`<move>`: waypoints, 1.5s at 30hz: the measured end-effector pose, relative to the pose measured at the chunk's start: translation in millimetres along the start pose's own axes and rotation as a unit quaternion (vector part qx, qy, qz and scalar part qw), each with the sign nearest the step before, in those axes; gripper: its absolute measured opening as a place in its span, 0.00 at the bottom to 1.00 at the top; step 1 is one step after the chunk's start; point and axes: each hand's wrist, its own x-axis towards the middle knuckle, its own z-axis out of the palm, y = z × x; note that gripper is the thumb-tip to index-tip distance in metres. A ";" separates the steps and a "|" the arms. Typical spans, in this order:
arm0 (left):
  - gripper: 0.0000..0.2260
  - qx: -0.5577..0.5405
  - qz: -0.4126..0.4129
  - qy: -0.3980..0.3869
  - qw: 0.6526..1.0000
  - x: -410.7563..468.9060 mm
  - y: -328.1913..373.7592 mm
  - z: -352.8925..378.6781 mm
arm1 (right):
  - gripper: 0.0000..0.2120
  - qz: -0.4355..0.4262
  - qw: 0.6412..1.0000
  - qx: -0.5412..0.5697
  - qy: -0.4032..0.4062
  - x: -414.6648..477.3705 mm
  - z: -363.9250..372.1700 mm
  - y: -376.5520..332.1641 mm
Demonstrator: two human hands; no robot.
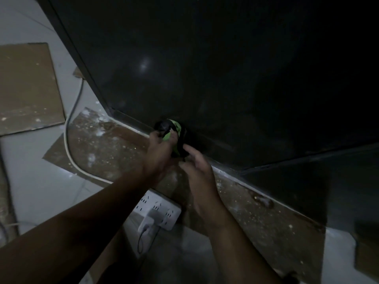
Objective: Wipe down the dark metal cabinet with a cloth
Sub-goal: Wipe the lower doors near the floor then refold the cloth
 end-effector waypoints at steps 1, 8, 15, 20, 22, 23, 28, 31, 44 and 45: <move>0.13 -0.018 0.005 0.006 1.000 -1.5 1.0 0.6 | 0.17 -0.001 1.000 0.003 0.020 -3.3 -9.5 1.5; 0.21 0.242 0.183 -0.044 0.952 -48.6 -14.6 56.6 | 0.10 0.060 0.981 0.100 0.152 -14.8 -63.9 24.2; 0.10 0.231 0.153 0.000 0.961 -61.9 -34.7 93.0 | 0.16 -0.011 0.949 0.118 0.294 -28.6 -93.5 10.7; 0.17 0.153 0.124 0.046 0.979 -29.0 -43.6 62.8 | 0.25 -0.038 0.929 0.173 0.324 -28.4 -104.9 -0.6; 0.19 0.129 0.119 0.061 0.983 -15.3 -44.1 45.6 | 0.34 -0.042 0.921 0.242 0.302 -27.4 -106.5 0.3; 0.20 0.116 0.114 0.069 0.984 -7.4 -45.1 36.8 | 0.38 -0.042 0.917 0.267 0.293 -26.8 -106.4 1.0; 0.21 0.079 0.080 0.123 0.986 32.4 -41.9 1.5 | 0.39 -0.026 0.906 0.325 0.268 -13.4 -105.4 4.5; 0.20 0.042 0.045 0.156 0.986 53.2 -39.2 -13.0 | 0.41 -0.018 0.894 0.356 0.270 -6.4 -103.2 2.4; 0.22 0.056 -0.010 0.098 0.994 36.6 -74.0 29.7 | 0.45 0.013 0.912 0.331 0.240 -6.5 -103.4 13.9; 0.16 0.068 -0.009 0.077 0.995 21.6 -67.7 37.5 | 0.44 0.021 0.919 0.319 0.230 -8.0 -101.8 17.0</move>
